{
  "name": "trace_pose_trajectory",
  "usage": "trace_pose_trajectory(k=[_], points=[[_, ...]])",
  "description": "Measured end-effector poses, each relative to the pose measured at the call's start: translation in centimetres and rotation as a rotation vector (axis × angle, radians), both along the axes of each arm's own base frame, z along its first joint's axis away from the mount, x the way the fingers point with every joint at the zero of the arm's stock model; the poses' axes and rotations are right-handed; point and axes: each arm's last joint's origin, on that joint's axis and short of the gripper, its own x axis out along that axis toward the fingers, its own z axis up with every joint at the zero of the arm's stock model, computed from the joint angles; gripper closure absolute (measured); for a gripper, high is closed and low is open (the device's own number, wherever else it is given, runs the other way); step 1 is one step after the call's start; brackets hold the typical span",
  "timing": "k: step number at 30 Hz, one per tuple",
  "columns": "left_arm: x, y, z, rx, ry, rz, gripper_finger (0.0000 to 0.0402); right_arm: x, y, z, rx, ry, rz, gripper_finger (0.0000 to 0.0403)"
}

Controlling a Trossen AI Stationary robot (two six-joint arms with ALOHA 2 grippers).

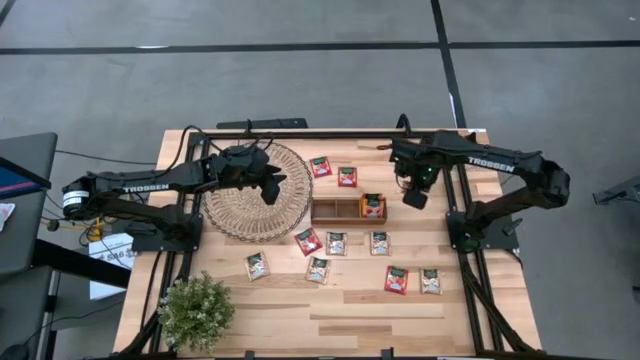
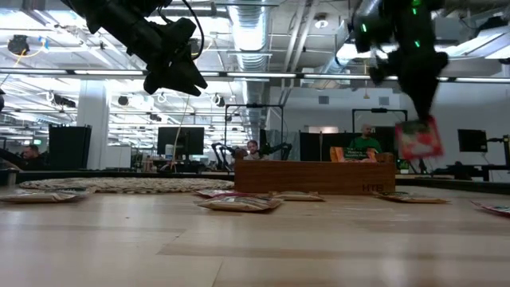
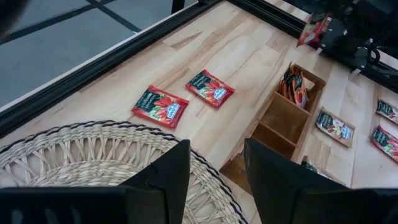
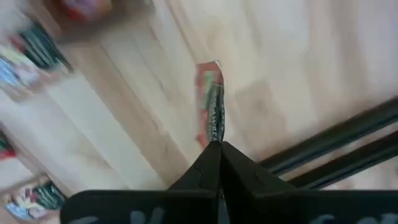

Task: Pick & Place Tea
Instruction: Put the red tea bag into the middle section of the wooden organizer

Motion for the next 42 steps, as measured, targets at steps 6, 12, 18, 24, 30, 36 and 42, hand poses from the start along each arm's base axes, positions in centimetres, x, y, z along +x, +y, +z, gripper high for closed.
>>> trace_pose_trajectory(k=[6, 12, 18, 24, 30, 36, 42], points=[[0.0, 0.0, 0.0, 0.000, 0.000, 0.000, 0.0259, 3.5, 0.7, 4.2, -0.055, -0.127, 0.133, 0.0403], [0.0, 0.0, 0.0, 0.000, 0.000, 0.000, 0.0259, 8.0, 1.3, 6.5, -0.081, -0.187, 0.299, 0.0403], [0.0, 0.0, -0.1, -0.002, 0.006, 0.000, 0.0259, 12.4, 2.2, 6.8, -0.079, -0.191, 0.470, 0.0403], [-0.1, 0.0, -0.1, -0.003, 0.011, 0.000, 0.0259, 15.0, 3.0, 4.7, -0.010, -0.155, 0.557, 0.0403], [-0.1, 0.0, -0.1, -0.003, 0.014, 0.000, 0.0259, 16.8, 2.8, 2.7, -0.006, -0.150, 0.565, 0.0403], [-0.1, 0.0, -0.1, -0.003, 0.016, -0.001, 0.0259, 17.2, 1.9, 1.1, 0.048, -0.177, 0.531, 0.0403], [-0.1, 0.0, -0.1, -0.002, 0.017, -0.001, 0.0259, 17.4, 0.8, -0.8, 0.085, -0.131, 0.509, 0.0403]])
